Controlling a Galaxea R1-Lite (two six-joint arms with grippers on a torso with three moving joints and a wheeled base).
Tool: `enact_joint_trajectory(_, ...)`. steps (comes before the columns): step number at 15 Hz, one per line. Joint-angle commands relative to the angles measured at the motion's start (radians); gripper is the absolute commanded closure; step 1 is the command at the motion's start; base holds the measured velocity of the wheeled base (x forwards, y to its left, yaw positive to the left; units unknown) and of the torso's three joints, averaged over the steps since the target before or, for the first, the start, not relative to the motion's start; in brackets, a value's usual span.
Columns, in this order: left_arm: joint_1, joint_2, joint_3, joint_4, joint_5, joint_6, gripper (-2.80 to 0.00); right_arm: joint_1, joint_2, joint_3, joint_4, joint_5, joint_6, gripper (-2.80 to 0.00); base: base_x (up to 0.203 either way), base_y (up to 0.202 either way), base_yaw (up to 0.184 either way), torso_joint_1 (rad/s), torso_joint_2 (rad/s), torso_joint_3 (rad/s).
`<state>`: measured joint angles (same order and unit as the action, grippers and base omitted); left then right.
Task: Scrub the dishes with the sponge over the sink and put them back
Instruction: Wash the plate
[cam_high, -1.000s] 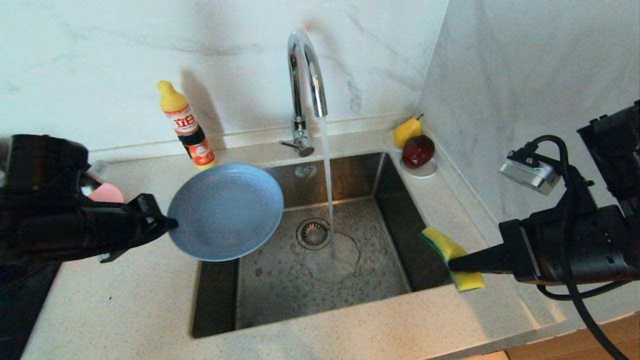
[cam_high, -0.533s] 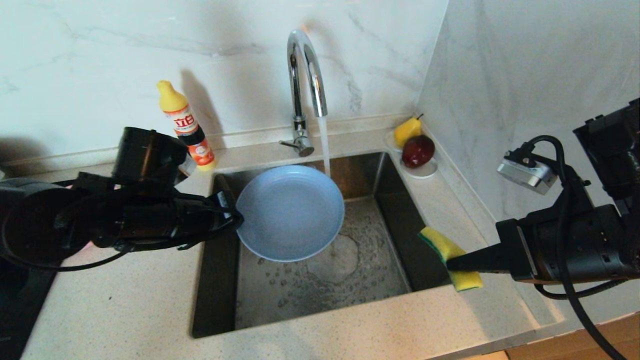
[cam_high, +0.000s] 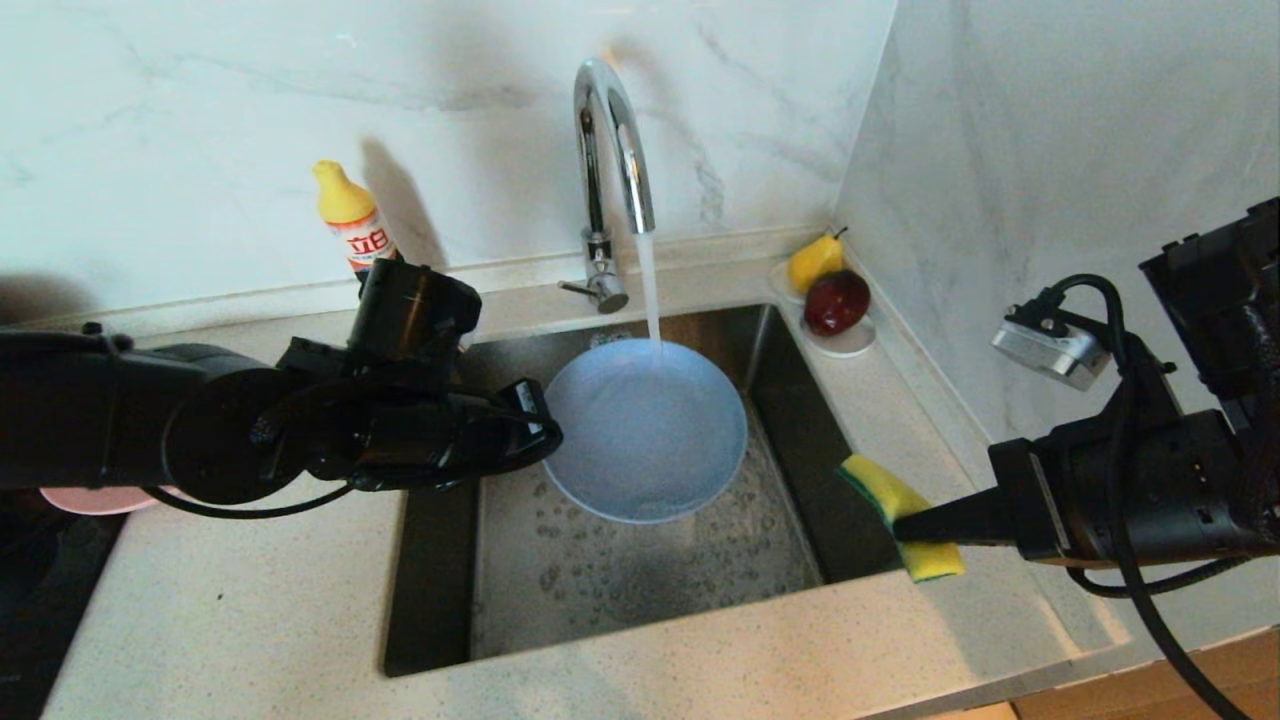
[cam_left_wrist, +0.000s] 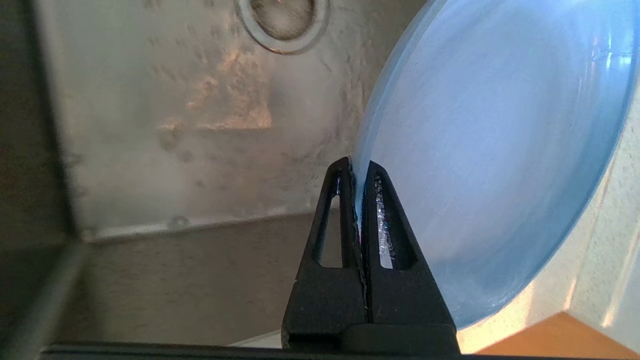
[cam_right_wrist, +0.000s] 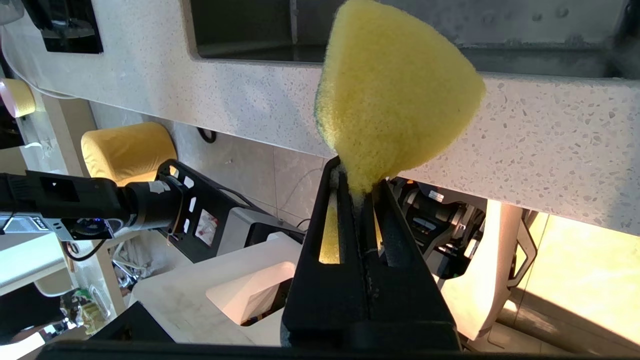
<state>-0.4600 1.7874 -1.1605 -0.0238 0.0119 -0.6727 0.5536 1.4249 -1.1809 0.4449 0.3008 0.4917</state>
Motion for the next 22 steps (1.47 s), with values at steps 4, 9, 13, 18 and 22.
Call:
enact_joint_trajectory(4,-0.055,0.058,-0.046,-0.001,0.000,-0.022,0.00,0.000,0.003,-0.008,0.001,0.001,0.001,0.00,0.000,0.000,0.000,0.000,0.00,0.000)
enact_joint_trajectory(9,-0.081,0.089,-0.056,-0.002,0.002,-0.022,0.00,0.000,0.009,0.000,0.001,0.001,0.001,0.00,0.000,0.000,0.000,0.000,0.00,0.000)
enact_joint_trajectory(13,-0.079,0.068,-0.043,-0.001,0.091,-0.021,0.00,0.000,0.017,0.003,0.001,0.001,0.001,0.00,0.000,0.000,0.000,0.000,0.00,0.000)
enact_joint_trajectory(18,-0.061,-0.021,-0.022,0.000,0.270,0.081,0.00,0.000,0.016,0.001,0.001,0.001,0.001,0.00,0.000,0.000,0.000,0.000,0.00,0.000)
enact_joint_trajectory(22,-0.034,-0.127,-0.018,-0.002,0.362,0.221,0.00,0.000,0.012,0.003,0.001,0.001,0.001,0.00,0.000,0.000,0.000,0.000,0.00,0.000)
